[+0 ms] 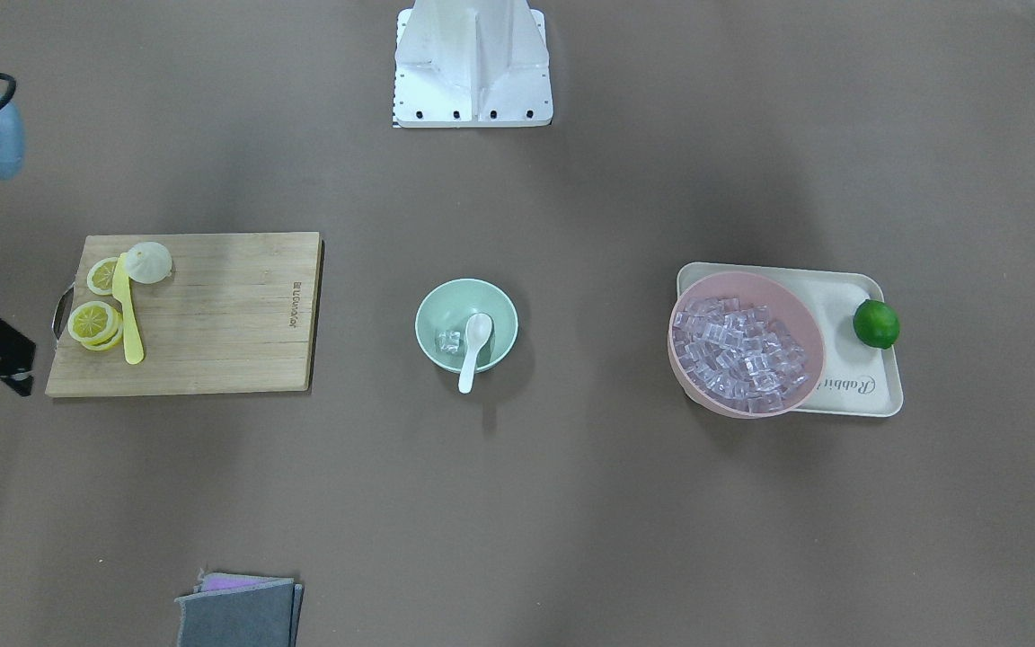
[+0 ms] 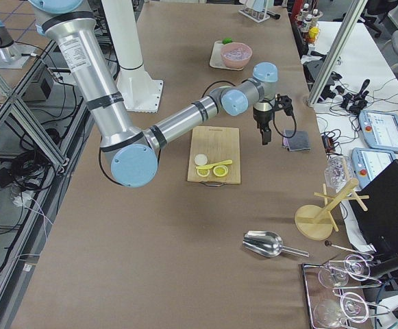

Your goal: Put spoon and ice into bowl

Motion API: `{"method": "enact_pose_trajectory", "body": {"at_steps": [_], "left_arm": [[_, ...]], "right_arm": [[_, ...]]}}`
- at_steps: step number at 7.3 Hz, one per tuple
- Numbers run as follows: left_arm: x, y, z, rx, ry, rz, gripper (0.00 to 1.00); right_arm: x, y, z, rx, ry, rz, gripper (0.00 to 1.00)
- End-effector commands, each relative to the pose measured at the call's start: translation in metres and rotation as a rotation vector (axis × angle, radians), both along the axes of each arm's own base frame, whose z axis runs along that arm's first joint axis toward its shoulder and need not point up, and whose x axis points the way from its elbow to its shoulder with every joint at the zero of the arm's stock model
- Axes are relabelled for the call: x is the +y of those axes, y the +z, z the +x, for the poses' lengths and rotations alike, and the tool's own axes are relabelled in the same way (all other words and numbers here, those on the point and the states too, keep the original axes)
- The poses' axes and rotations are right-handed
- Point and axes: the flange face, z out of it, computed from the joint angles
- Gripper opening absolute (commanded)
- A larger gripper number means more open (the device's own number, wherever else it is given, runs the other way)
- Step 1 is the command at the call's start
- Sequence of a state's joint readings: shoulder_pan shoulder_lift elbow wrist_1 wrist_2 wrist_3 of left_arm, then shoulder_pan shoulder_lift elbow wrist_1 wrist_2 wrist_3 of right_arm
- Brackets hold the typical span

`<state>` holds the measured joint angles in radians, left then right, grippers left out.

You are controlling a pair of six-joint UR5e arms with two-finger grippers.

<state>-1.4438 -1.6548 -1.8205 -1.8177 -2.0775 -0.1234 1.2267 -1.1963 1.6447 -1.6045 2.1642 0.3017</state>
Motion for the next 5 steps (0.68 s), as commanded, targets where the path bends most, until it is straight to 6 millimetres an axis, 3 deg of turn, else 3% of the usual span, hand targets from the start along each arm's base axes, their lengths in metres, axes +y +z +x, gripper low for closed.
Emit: {"method": "enact_pose_trajectory", "body": {"at_steps": [1,2,3,5], "left_arm": [[0.006,0.045,-0.034,0.111,0.051,-0.160,0.98],[0.014,0.057,-0.031,0.162,0.073,-0.212,0.98],[0.047,0.095,-0.032,0.161,0.069,-0.268,0.98],[0.062,0.126,-0.040,0.164,0.050,-0.294,0.98]], "right_arm": [[-0.002,0.054,0.122,0.091,-0.155,-0.024,1.00],[0.018,0.090,0.153,0.093,-0.154,-0.088,1.00],[0.053,0.141,0.166,0.031,-0.146,-0.155,1.00],[0.118,0.218,0.183,-0.045,-0.121,-0.165,1.00]]}}
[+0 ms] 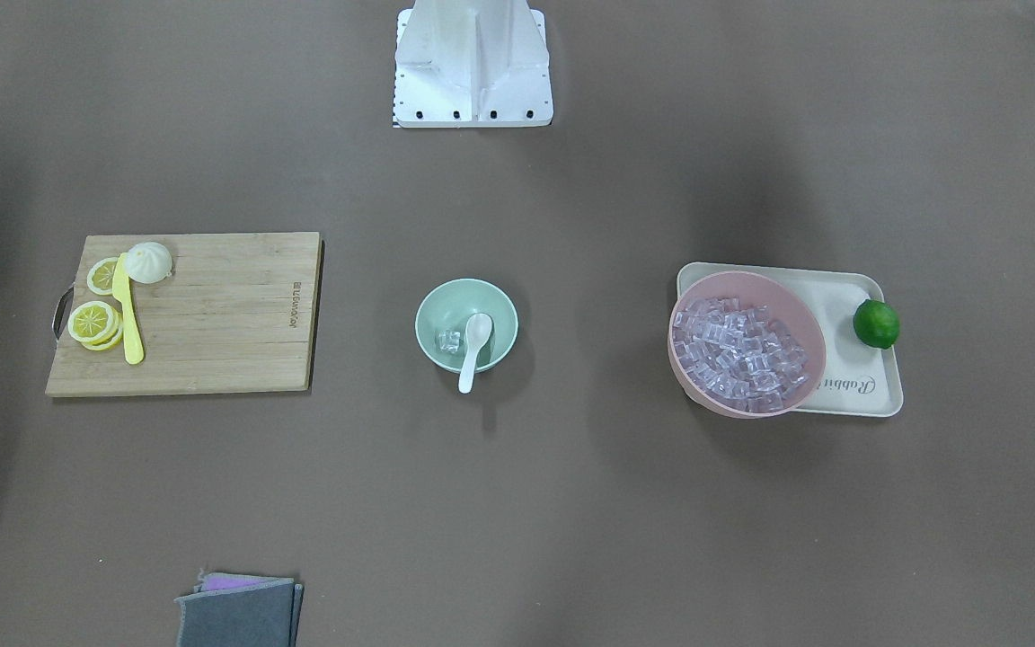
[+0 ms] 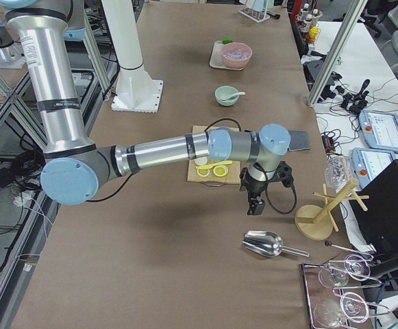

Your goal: Put spoon and ice into bowl

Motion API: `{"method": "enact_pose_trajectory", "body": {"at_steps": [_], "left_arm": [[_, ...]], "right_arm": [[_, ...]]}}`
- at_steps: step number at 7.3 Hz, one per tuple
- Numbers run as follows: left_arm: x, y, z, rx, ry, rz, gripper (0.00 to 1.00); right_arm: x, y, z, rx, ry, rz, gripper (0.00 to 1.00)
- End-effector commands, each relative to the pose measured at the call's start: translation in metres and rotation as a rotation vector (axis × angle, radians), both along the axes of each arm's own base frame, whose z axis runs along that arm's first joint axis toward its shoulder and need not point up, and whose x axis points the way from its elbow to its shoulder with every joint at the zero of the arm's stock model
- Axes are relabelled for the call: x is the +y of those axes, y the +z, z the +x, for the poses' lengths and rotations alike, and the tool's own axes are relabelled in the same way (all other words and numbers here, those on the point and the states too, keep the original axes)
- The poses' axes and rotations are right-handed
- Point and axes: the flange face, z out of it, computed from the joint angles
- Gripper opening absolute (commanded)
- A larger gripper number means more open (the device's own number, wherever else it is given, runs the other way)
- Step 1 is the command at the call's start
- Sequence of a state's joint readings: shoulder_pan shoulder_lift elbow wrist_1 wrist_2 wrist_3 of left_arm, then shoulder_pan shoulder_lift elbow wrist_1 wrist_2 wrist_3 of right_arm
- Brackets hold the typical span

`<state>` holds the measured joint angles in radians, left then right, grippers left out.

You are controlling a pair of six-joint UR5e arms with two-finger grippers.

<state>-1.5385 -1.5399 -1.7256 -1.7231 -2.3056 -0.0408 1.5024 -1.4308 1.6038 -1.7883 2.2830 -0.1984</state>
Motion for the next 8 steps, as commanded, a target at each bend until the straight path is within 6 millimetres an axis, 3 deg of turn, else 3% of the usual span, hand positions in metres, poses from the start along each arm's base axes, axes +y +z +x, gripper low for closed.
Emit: {"method": "enact_pose_trajectory", "body": {"at_steps": [1,3,8], "left_arm": [[0.018,0.023,-0.006,0.009,-0.010,-0.037,0.98],[0.017,0.020,-0.004,0.012,-0.013,-0.045,0.98],[0.029,0.036,-0.006,0.009,-0.018,-0.080,0.98]], "right_arm": [[0.054,0.058,0.017,-0.032,0.032,-0.032,1.00],[0.062,0.068,0.023,-0.021,0.047,-0.054,1.00],[0.054,0.056,0.026,-0.017,0.125,-0.092,1.00]]}}
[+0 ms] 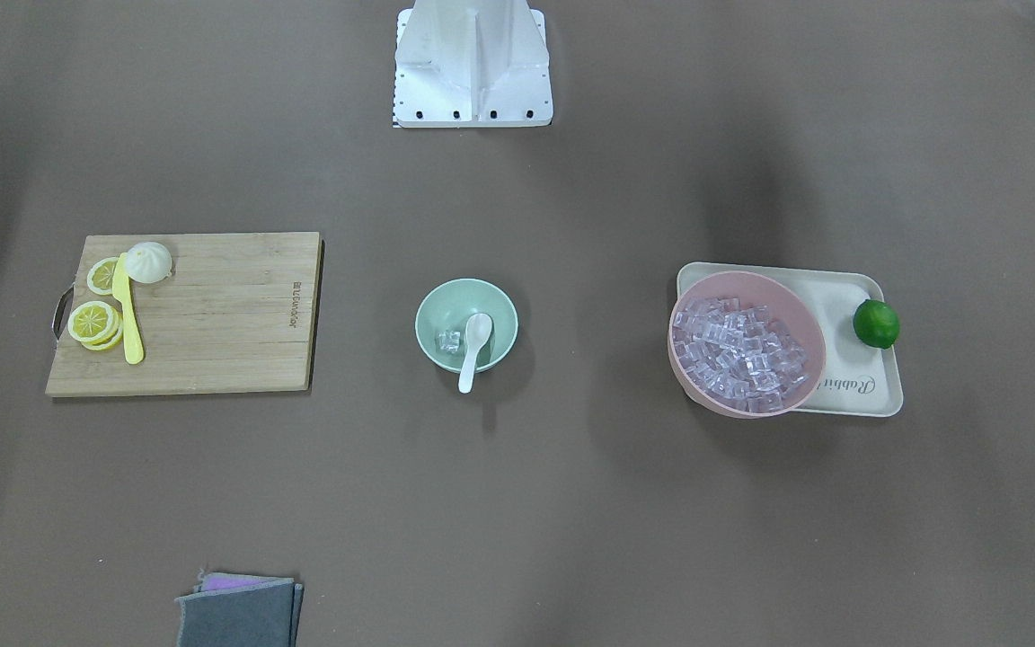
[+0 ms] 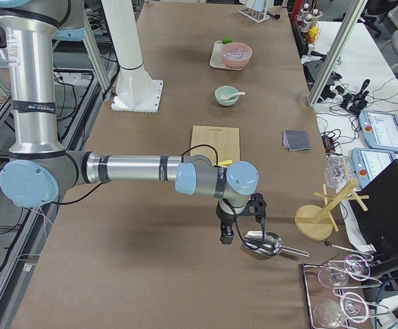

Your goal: Put spoon and ice into bowl

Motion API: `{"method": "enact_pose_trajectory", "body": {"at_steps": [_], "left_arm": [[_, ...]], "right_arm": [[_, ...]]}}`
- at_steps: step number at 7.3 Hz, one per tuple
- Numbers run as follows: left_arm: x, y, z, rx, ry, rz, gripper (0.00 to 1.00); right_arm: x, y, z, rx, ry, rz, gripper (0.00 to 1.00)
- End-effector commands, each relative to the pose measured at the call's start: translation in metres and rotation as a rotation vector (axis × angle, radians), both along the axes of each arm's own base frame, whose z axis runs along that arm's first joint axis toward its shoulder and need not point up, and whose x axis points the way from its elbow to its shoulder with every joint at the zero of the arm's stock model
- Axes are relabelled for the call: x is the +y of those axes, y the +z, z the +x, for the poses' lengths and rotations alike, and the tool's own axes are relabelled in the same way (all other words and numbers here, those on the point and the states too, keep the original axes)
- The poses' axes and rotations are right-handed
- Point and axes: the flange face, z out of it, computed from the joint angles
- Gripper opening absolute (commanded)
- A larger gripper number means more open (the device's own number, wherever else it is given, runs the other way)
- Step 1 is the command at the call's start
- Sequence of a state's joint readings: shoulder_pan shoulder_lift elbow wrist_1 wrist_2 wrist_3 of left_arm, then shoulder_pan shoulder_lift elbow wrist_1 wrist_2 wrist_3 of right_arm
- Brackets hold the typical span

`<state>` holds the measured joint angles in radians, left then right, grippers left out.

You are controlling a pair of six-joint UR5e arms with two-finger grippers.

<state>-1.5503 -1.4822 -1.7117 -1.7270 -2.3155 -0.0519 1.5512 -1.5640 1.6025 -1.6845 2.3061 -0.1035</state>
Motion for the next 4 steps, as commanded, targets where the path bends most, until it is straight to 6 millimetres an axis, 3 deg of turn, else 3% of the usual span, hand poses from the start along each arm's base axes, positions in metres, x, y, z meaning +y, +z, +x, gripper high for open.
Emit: {"method": "enact_pose_trajectory", "body": {"at_steps": [1,4], "left_arm": [[0.0030,0.0038,-0.0005,-0.003,0.000,-0.007,0.98],[0.0032,0.0020,-0.0004,-0.001,0.000,0.003,0.98]], "right_arm": [[-0.0013,-0.0016,-0.0004,-0.002,0.003,0.001,1.00],[-0.0001,0.0019,-0.0006,-0.005,0.001,-0.005,1.00]]}}
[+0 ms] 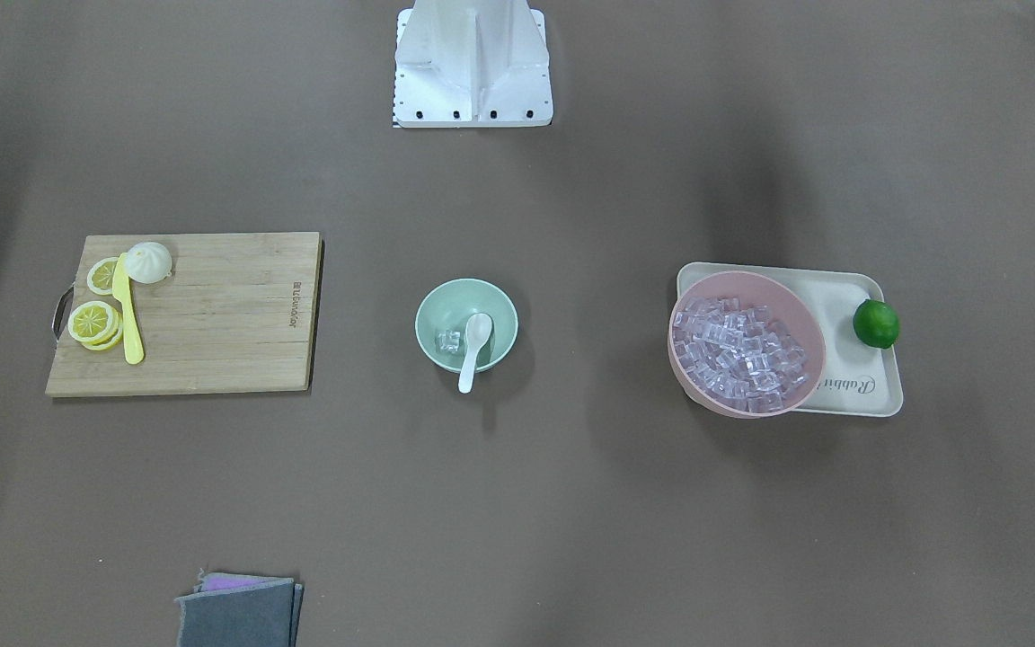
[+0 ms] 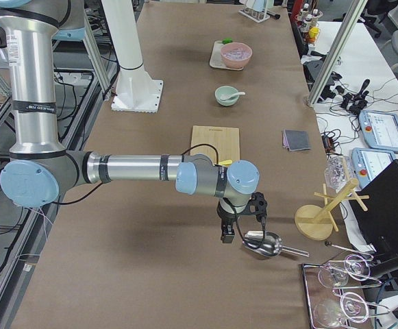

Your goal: Put spoon and ice into bowl

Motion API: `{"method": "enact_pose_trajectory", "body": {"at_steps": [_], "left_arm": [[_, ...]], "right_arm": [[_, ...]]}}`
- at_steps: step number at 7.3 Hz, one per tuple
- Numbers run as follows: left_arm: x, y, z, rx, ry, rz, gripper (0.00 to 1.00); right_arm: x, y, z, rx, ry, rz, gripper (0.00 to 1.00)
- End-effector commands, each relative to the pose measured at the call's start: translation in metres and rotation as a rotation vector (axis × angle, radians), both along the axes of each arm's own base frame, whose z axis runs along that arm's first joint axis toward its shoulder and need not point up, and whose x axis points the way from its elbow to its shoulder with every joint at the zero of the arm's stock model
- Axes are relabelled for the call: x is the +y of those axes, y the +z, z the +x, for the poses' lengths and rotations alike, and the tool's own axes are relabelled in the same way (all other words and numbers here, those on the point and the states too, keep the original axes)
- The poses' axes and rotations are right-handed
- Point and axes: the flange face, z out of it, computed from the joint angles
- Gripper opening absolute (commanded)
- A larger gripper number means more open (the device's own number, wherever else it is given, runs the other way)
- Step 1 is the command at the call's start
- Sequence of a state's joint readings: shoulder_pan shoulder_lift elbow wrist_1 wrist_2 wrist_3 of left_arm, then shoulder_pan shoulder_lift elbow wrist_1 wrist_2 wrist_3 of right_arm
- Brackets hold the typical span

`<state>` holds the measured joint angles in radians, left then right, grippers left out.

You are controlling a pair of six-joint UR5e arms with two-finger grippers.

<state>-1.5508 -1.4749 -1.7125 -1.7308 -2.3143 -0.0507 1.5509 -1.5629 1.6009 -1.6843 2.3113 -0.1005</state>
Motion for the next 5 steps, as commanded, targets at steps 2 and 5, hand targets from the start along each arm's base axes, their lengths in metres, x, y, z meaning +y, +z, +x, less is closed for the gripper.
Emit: {"method": "enact_pose_trajectory", "body": {"at_steps": [2,5], "left_arm": [[-0.0014,0.0015,-0.0004,-0.006,0.000,0.007,0.98],[-0.0057,-0.0043,-0.0010,-0.005,-0.002,0.019,0.98]], "right_arm": [[0.0003,0.0019,-0.0001,-0.001,-0.004,0.001,1.00],[0.0003,0.0019,-0.0001,0.000,-0.001,-0.002,1.00]]}}
